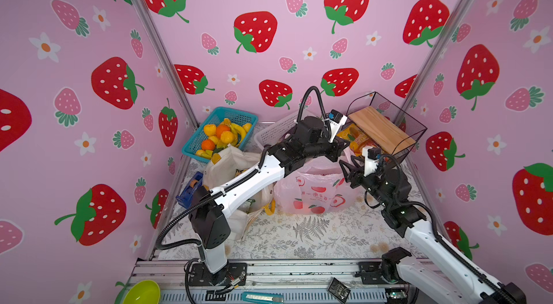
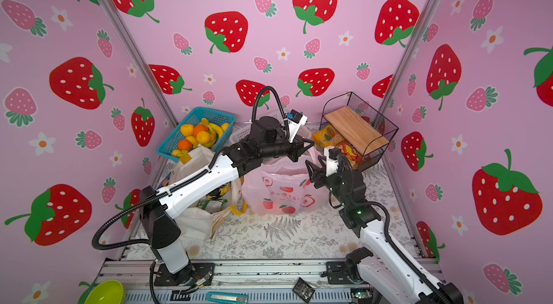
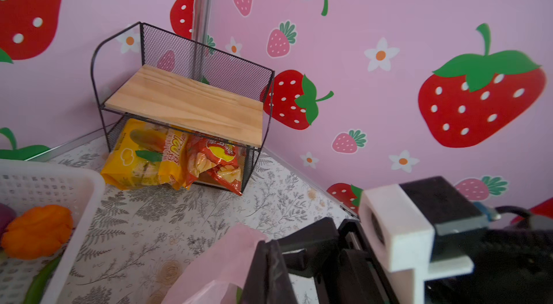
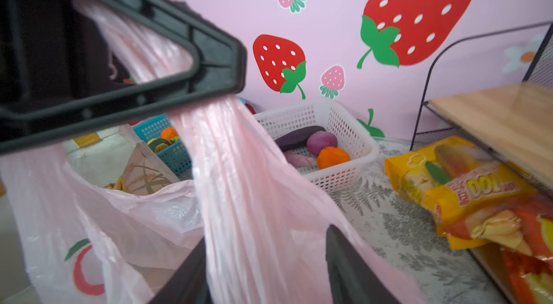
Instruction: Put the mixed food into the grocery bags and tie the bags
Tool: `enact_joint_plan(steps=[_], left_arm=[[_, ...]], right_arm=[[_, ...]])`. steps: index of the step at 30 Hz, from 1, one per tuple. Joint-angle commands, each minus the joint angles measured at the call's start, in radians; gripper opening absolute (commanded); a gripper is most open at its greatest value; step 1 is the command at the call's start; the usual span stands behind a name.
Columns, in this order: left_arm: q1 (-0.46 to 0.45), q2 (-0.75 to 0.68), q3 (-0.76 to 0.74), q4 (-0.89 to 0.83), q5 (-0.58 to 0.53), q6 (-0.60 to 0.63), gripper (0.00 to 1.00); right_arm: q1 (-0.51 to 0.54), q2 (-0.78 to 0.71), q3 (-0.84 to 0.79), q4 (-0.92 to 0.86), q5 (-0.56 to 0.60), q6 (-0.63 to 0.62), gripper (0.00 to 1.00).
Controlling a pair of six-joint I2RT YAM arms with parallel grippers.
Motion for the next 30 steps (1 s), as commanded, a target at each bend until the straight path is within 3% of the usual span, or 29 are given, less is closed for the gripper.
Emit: enact_joint_plan(steps=[1, 4, 8, 15, 17, 20, 25, 28, 30], left_arm=[[0.043, -0.084, -0.025, 0.047, 0.193, 0.009, 0.0], [0.064, -0.114, -0.05, 0.022, 0.296, 0.029, 0.0], [0.094, -0.138, -0.069, 0.002, 0.378, 0.031, 0.0], [0.109, -0.115, -0.049, -0.023, 0.479, 0.005, 0.0], [0.109, -0.111, -0.048, -0.024, 0.495, -0.001, 0.0], [0.11, -0.11, -0.051, -0.008, 0.511, -0.021, 0.0], [0.109, -0.102, -0.074, 0.033, 0.517, -0.058, 0.0], [0.105, -0.087, -0.083, 0.06, 0.519, -0.078, 0.0], [0.099, -0.079, -0.089, 0.077, 0.522, -0.091, 0.0]], right_arm=[[-0.013, -0.081, 0.033, -0.064, -0.022, -0.098, 0.76], [-0.03, -0.1, 0.068, -0.114, -0.077, -0.138, 0.86], [-0.056, -0.033, 0.124, -0.097, -0.245, -0.166, 0.93], [-0.062, 0.156, 0.235, -0.05, -0.452, -0.258, 0.96], [-0.064, 0.193, 0.237, -0.015, -0.472, -0.278, 0.89], [-0.076, 0.235, 0.189, 0.053, -0.463, -0.262, 0.51], [-0.084, 0.191, 0.002, 0.209, -0.421, -0.158, 0.1], [-0.067, 0.162, -0.059, 0.265, -0.349, -0.104, 0.11], [-0.036, 0.136, -0.072, 0.277, -0.281, -0.11, 0.29]])
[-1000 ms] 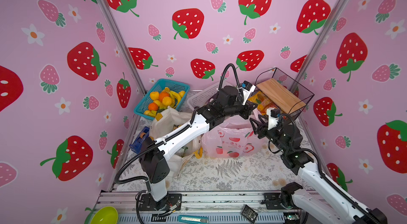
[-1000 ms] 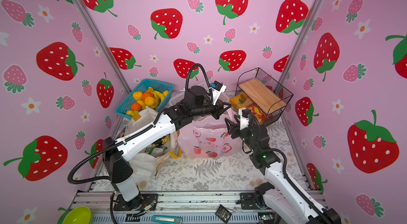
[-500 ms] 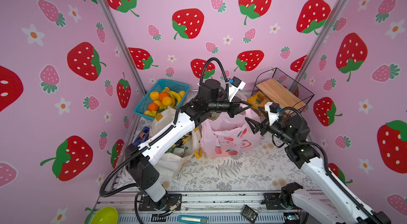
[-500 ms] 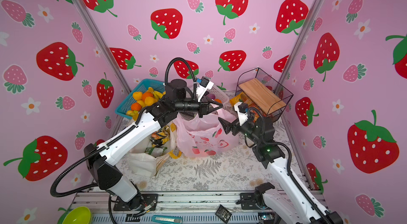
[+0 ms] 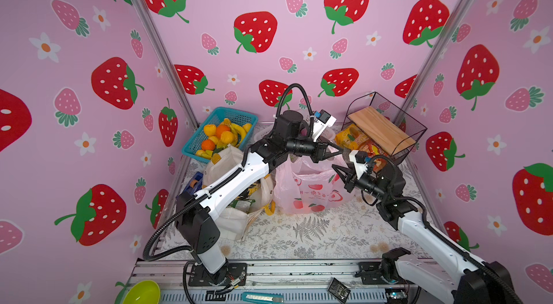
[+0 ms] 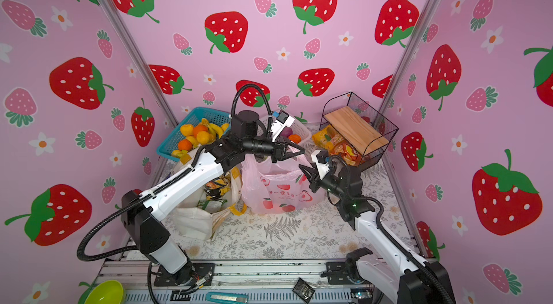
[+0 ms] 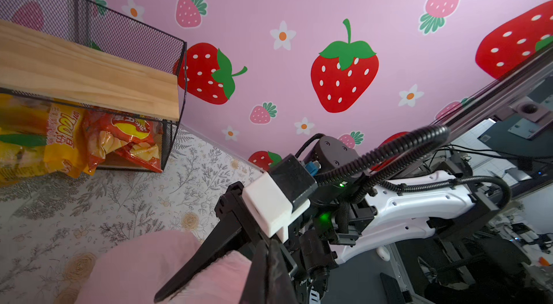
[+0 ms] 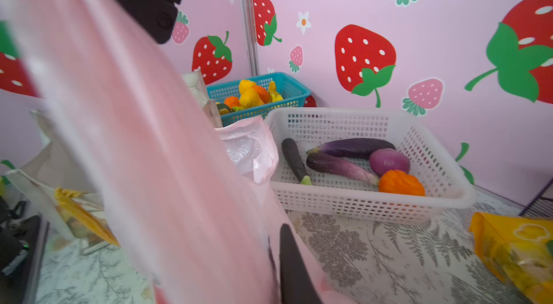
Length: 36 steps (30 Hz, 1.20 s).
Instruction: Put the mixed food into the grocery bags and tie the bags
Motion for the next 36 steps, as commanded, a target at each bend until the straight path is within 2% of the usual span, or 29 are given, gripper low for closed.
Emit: enact_joint_plan(steps=[1, 4, 7, 9, 13, 16, 18, 24, 27, 29, 31, 32, 36], left_arm=[[-0.009, 0.001, -0.003, 0.081, 0.05, -0.033, 0.0], [-0.019, 0.01, -0.005, 0.085, 0.041, -0.036, 0.0], [-0.027, 0.017, -0.004, 0.094, 0.029, -0.049, 0.0], [-0.034, 0.02, -0.004, 0.098, 0.026, -0.057, 0.0], [-0.042, 0.02, -0.01, 0.105, 0.016, -0.067, 0.0], [-0.044, 0.016, -0.019, 0.119, 0.011, -0.077, 0.0], [-0.043, 0.013, -0.024, 0.124, 0.007, -0.081, 0.0], [-0.036, -0.003, -0.042, 0.125, -0.031, -0.088, 0.0], [-0.028, -0.005, -0.053, 0.134, -0.036, -0.095, 0.0], [-0.025, -0.004, -0.053, 0.134, -0.034, -0.093, 0.0], [-0.015, -0.001, -0.05, 0.13, -0.033, -0.092, 0.0], [-0.012, -0.001, -0.053, 0.129, -0.032, -0.091, 0.0], [0.003, -0.003, -0.051, 0.126, -0.031, -0.084, 0.0]], right_arm=[[0.037, -0.041, -0.024, 0.082, 0.123, 0.019, 0.43], [0.086, -0.059, -0.026, 0.12, 0.221, 0.013, 0.71], [0.154, -0.047, -0.001, 0.135, 0.374, 0.004, 0.82], [0.206, -0.027, 0.015, 0.155, 0.503, -0.003, 0.85], [0.295, 0.026, 0.058, 0.194, 0.851, 0.029, 0.84], [0.312, 0.089, 0.078, 0.187, 1.008, 0.084, 0.8], [0.313, 0.137, 0.07, 0.17, 1.043, 0.132, 0.76], [0.313, 0.215, -0.039, 0.148, 1.026, 0.25, 0.54], [0.313, 0.175, -0.06, 0.146, 0.957, 0.218, 0.53], [0.311, 0.123, -0.054, 0.138, 0.878, 0.16, 0.6], [0.306, 0.054, -0.038, 0.097, 0.777, 0.1, 0.77], [0.298, 0.026, -0.03, 0.071, 0.728, 0.079, 0.83], [0.242, -0.059, 0.028, -0.053, 0.462, 0.006, 0.98]])
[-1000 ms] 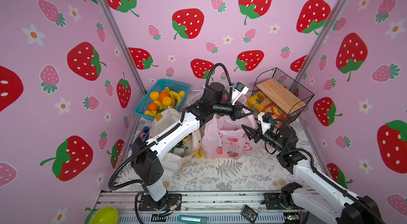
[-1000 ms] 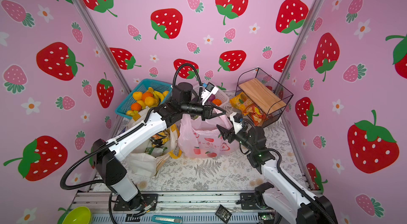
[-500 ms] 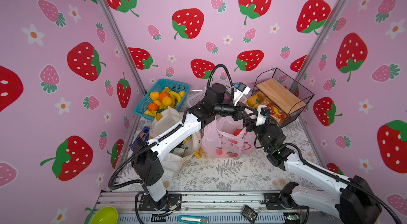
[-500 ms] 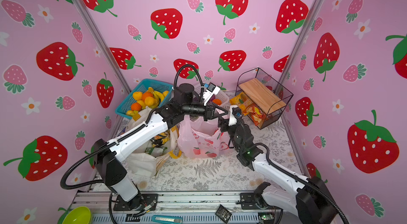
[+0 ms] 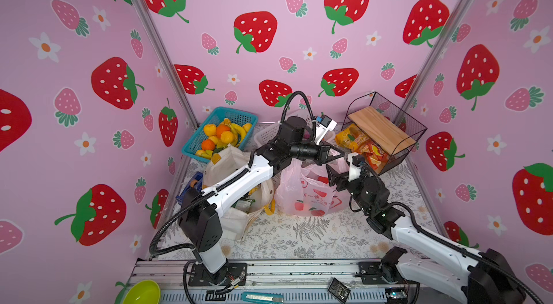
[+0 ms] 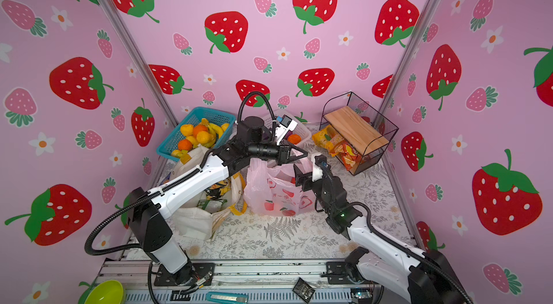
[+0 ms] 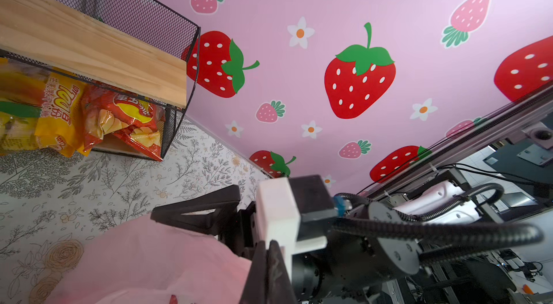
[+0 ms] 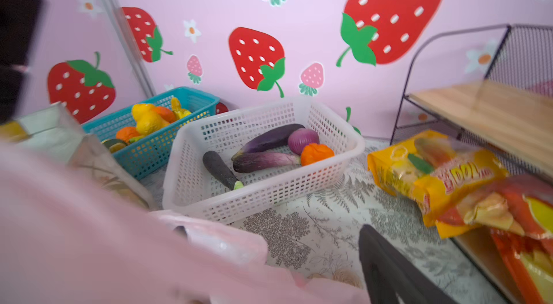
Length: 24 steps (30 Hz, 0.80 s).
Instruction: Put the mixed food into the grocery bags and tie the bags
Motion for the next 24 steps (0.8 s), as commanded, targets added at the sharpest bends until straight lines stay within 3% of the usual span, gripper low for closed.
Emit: enact_joint_plan(steps=[1, 7, 12, 15, 16, 19, 24], left_arm=[[0.014, -0.016, 0.021, 0.031, 0.021, 0.007, 0.0], [0.025, -0.018, 0.029, 0.028, 0.033, 0.009, 0.0], [0.027, -0.018, 0.035, 0.018, 0.04, 0.011, 0.0], [0.027, -0.019, 0.036, 0.013, 0.05, 0.009, 0.0], [0.027, -0.018, 0.035, 0.011, 0.051, 0.011, 0.0], [0.027, -0.019, 0.036, 0.007, 0.052, 0.012, 0.0], [0.027, -0.015, 0.041, -0.004, 0.054, 0.016, 0.0]], right_arm=[[-0.047, -0.068, 0.075, -0.129, -0.275, -0.085, 1.0], [-0.194, -0.115, 0.111, -0.192, -0.568, -0.175, 1.0], [-0.382, -0.009, 0.126, -0.051, -0.94, -0.101, 0.98], [-0.397, 0.089, 0.173, -0.022, -1.04, -0.115, 0.82], [-0.398, 0.125, 0.19, -0.016, -1.062, -0.117, 0.73], [-0.398, 0.192, 0.207, 0.02, -1.093, -0.115, 0.47], [-0.398, 0.223, 0.197, 0.1, -1.141, -0.077, 0.18]])
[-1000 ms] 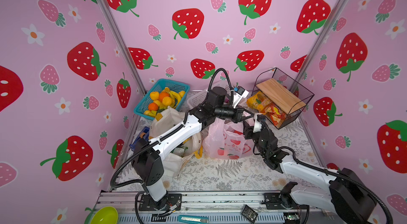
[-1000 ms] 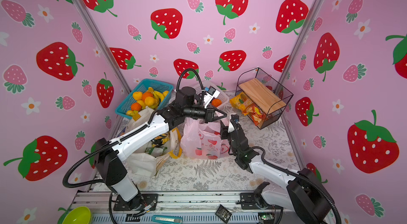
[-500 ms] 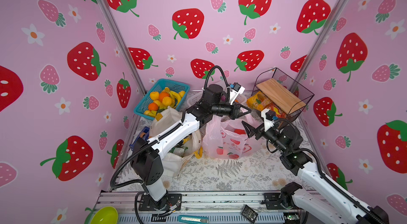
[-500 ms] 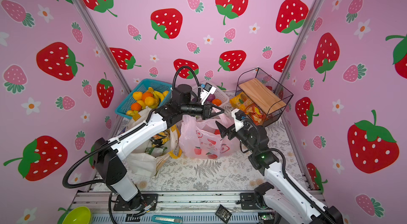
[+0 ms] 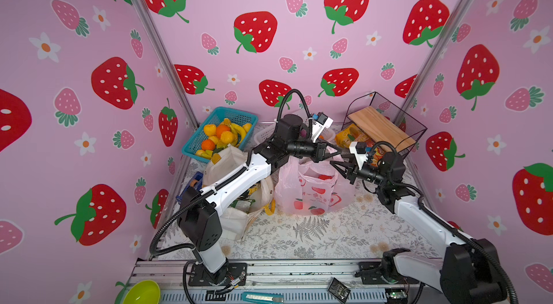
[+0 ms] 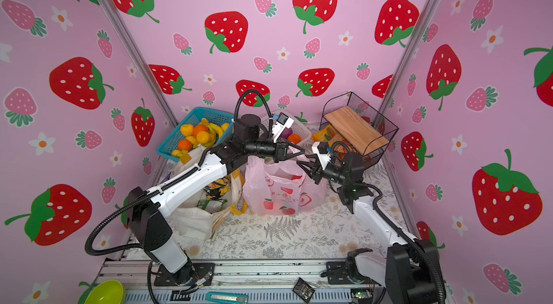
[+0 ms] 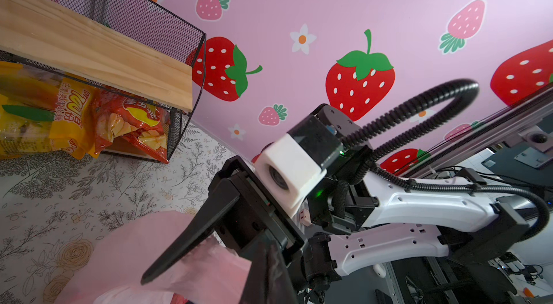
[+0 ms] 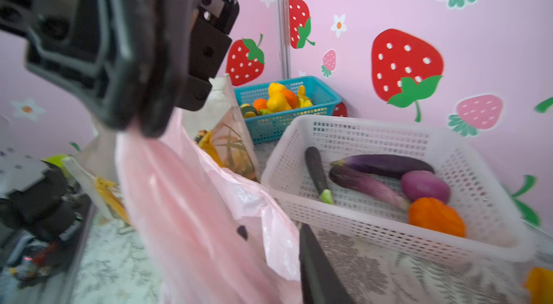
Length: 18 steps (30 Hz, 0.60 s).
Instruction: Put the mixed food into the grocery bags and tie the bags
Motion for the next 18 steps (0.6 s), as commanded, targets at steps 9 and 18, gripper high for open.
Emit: enact_joint_plan(steps=[9, 18], left_arm=[[0.005, -0.065, 0.028, -0.065, -0.083, 0.09, 0.46], [-0.041, -0.382, -0.236, -0.122, -0.211, 0.245, 0.64]], right_arm=[[-0.01, -0.052, -0.043, 0.053, 0.158, 0.102, 0.0], [-0.013, -0.068, -0.018, -0.104, 0.309, 0.172, 0.0]])
